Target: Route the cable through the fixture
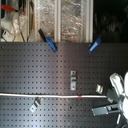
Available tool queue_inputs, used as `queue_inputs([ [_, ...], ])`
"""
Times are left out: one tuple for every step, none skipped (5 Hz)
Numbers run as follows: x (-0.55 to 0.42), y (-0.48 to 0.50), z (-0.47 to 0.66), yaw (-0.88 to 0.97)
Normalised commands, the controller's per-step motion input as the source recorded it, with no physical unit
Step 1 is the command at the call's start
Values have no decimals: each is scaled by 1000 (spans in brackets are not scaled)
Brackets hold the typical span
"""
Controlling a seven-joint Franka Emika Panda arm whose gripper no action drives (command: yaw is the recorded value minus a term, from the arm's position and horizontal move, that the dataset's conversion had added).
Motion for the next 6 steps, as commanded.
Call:
queue_inputs([
  [-134,-71,-43,0],
  [-65,123,-39,226],
  [-31,65,-1,143],
  [13,-32,6,0],
  [-13,-102,141,111],
  [-100,-348,49,266],
])
